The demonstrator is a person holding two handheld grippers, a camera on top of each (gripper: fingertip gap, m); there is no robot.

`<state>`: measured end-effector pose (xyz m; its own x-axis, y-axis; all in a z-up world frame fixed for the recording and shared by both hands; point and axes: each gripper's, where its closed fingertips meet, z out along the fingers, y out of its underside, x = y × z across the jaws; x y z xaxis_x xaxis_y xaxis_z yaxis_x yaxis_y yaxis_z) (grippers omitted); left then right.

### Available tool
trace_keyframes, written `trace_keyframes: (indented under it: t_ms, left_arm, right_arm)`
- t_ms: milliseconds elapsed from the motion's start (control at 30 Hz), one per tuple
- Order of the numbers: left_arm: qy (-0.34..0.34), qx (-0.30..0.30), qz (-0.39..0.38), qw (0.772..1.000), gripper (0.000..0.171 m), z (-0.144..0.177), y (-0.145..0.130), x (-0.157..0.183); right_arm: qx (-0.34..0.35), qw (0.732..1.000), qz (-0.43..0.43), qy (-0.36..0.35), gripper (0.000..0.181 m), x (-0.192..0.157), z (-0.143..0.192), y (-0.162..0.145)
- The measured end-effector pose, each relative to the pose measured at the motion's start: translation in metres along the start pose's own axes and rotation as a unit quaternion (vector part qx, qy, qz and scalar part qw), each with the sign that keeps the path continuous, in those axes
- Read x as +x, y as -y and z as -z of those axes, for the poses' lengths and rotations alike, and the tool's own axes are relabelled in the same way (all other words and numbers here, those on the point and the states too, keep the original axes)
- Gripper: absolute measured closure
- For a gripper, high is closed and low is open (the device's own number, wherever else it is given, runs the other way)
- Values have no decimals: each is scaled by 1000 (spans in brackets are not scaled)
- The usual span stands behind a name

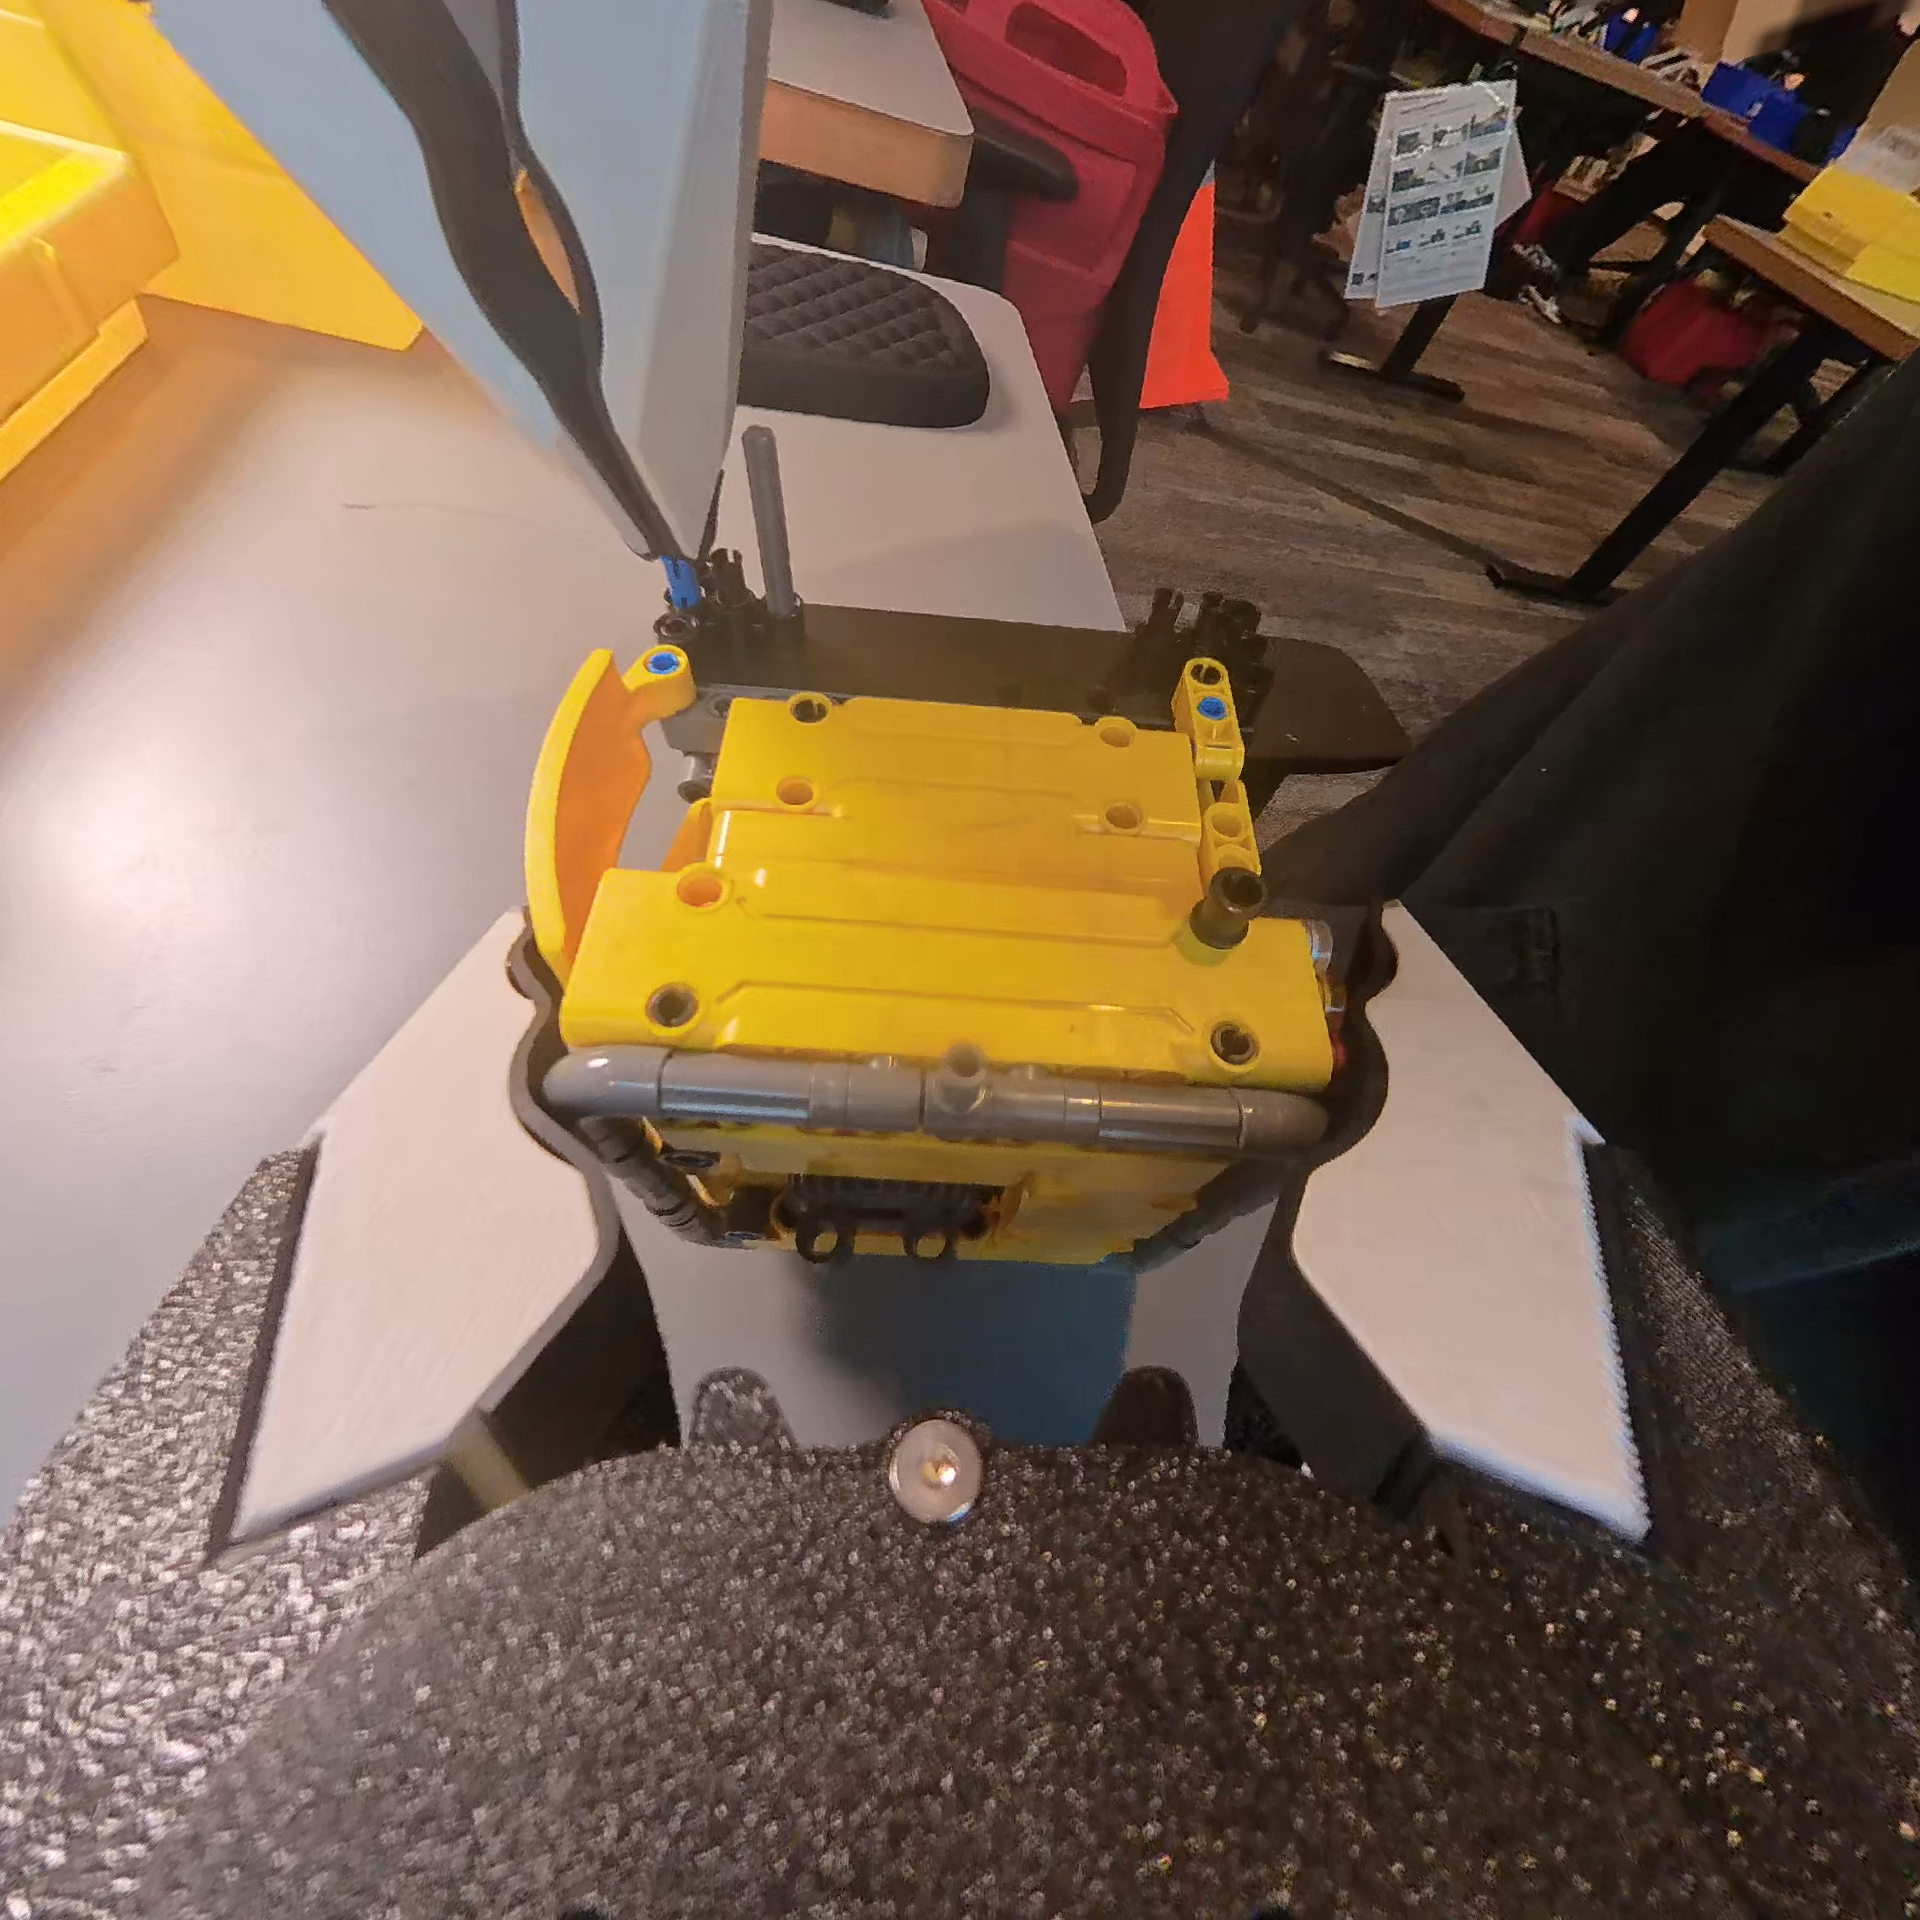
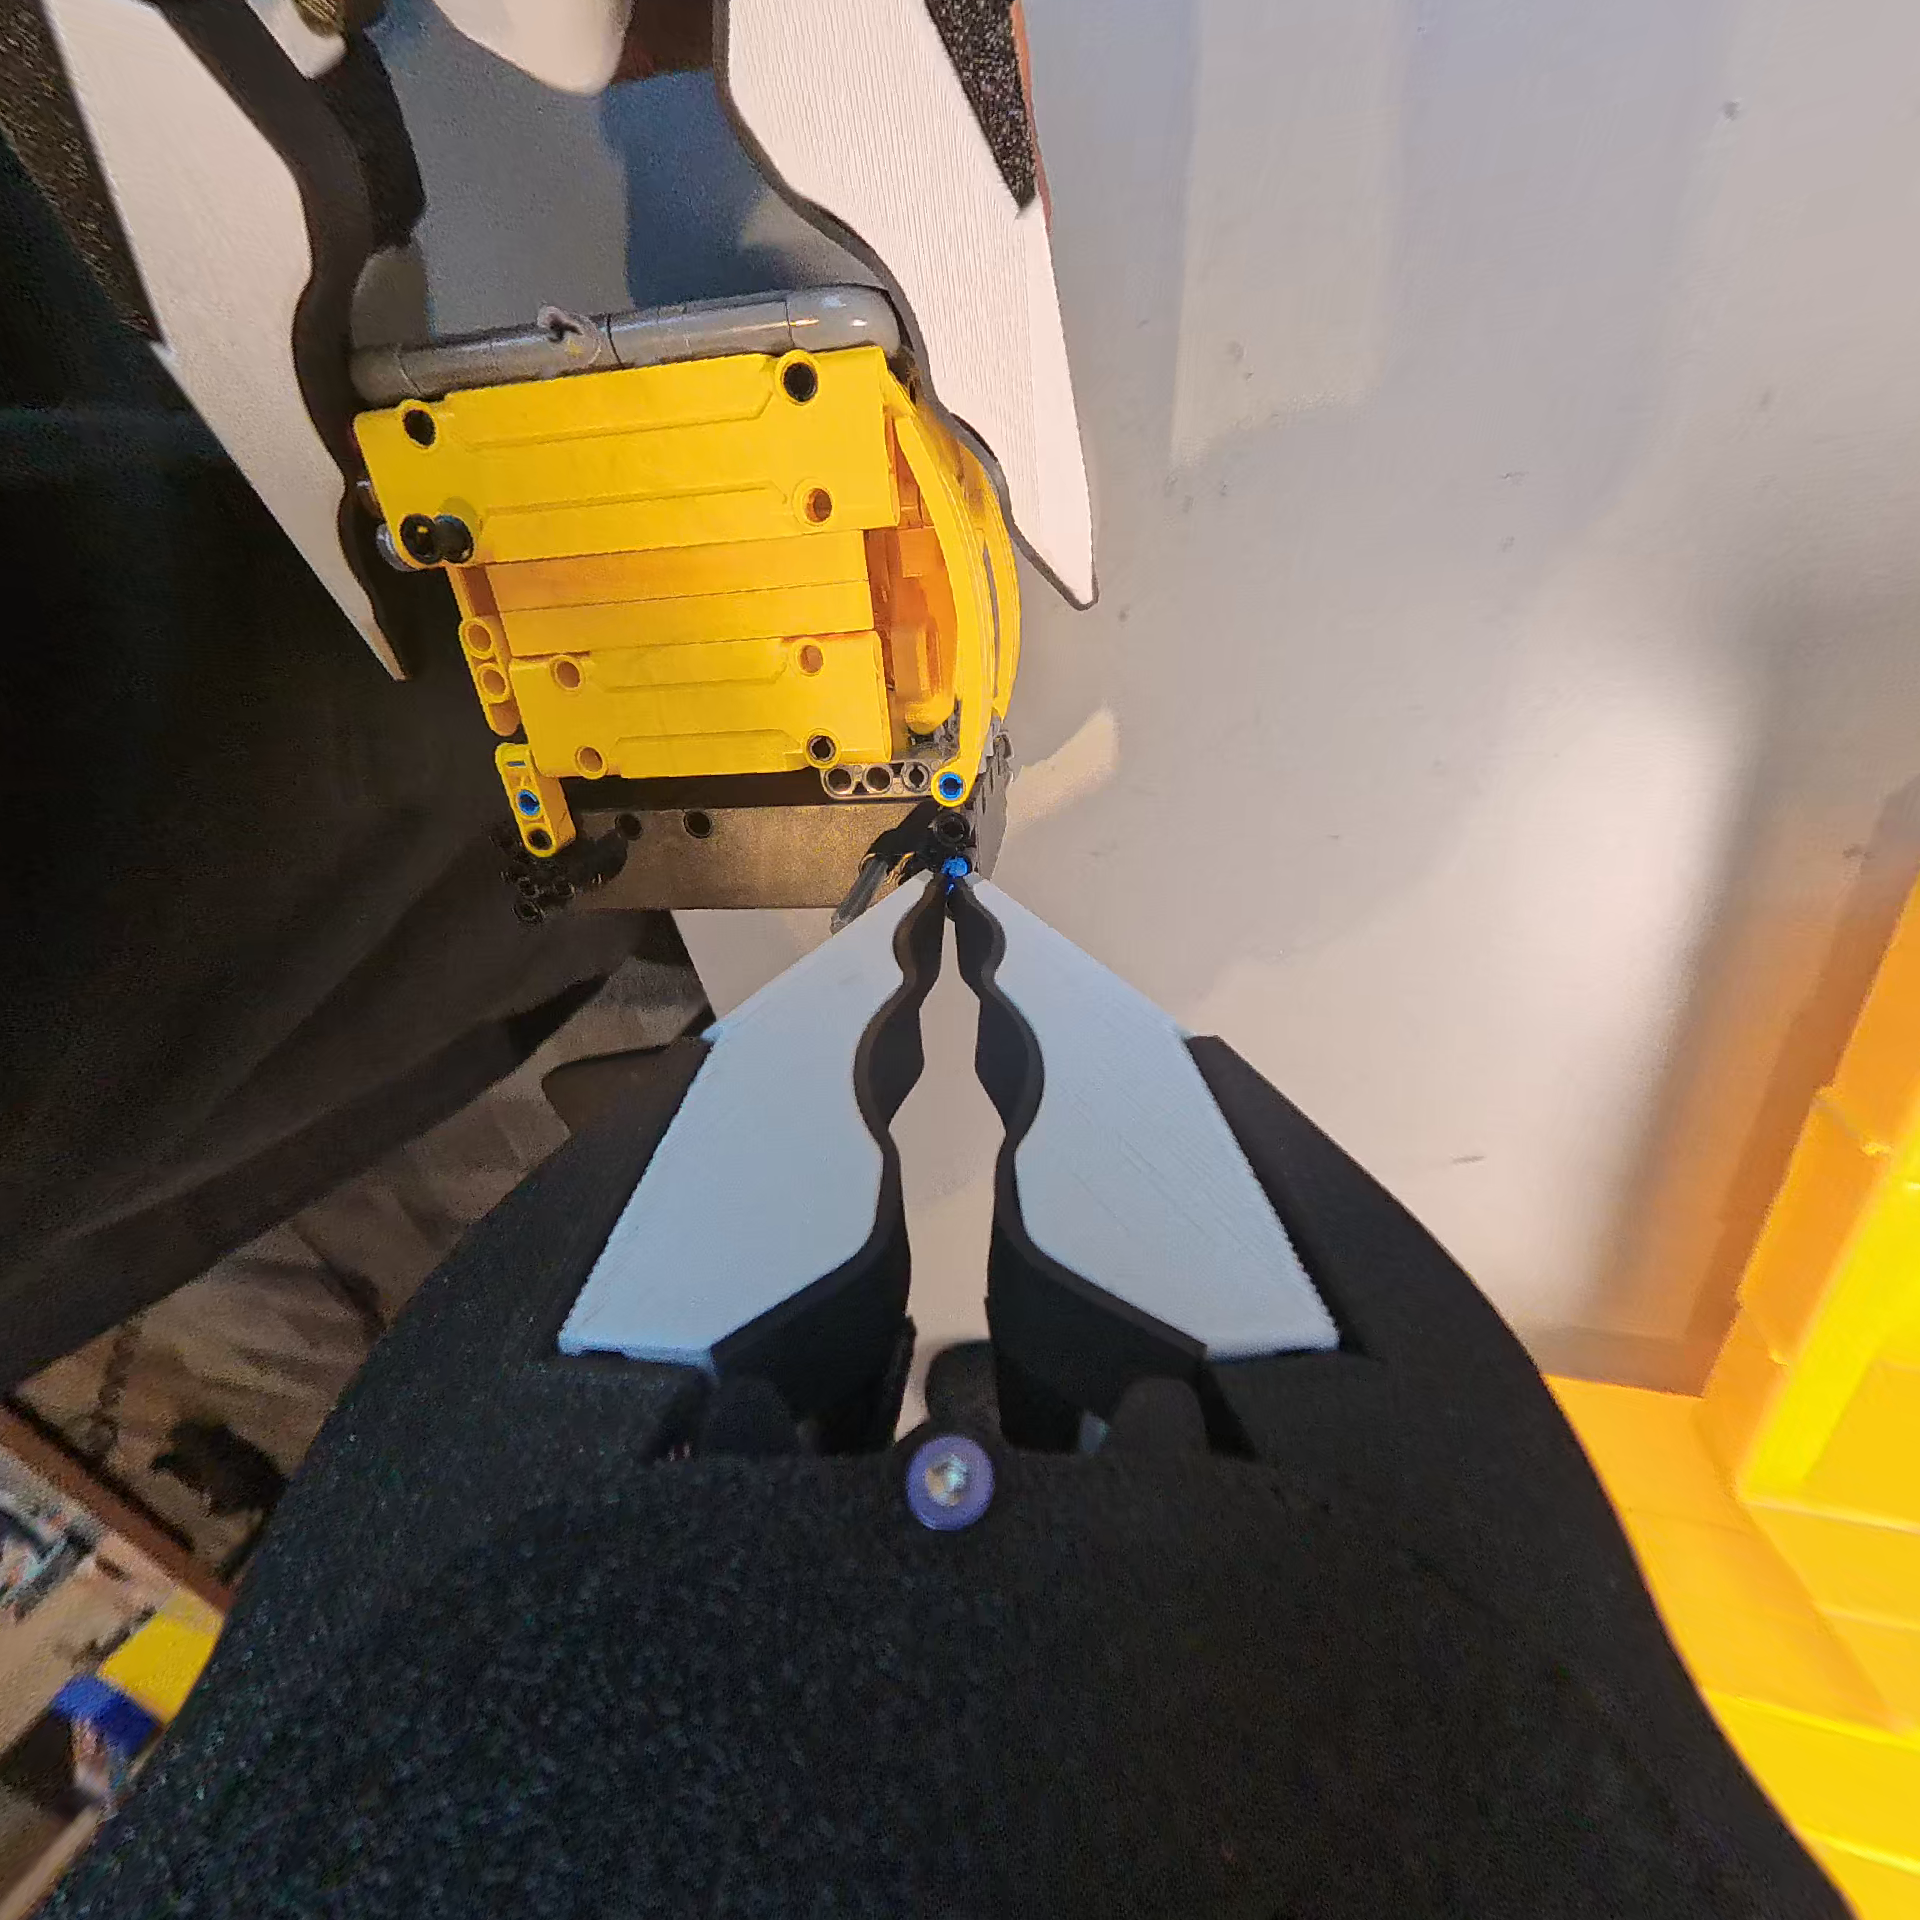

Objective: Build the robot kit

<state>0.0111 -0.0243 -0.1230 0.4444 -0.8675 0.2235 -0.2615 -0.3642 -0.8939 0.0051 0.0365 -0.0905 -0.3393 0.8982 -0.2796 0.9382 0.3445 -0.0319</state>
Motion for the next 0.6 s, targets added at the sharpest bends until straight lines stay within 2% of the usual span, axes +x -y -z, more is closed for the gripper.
trace_keyframes:
  t_ms: [133, 233, 300, 367, 500, 600]
  left_arm:
    - [7, 5, -34, 999, 28, 1, 4, 2]
    - [6, 8, -48, 999, 28, 1, 4, 3]
    - [6, 8, -61, 998, 28, 1, 5, 5]
    - [5, 7, -73, 997, 28, 1, 4, 6]
    - [-9, 5, -91, 996, 28, 3, 1, 7]
    - [-28, 10, -104, 994, 28, 5, -1, 7]
  right_arm:
    - [114, 993, -25, 9, 170, -5, 17, 7]
    - [194, 980, -25, -23, 165, 0, 32, 0]
    - [247, 968, -37, -20, 160, 0, 34, -7]
    - [290, 956, -39, -16, 152, -2, 27, -16]
    - [337, 941, 9, -34, 151, -9, -6, -25]
    - [400, 916, 27, 10, 149, -23, -11, -17]
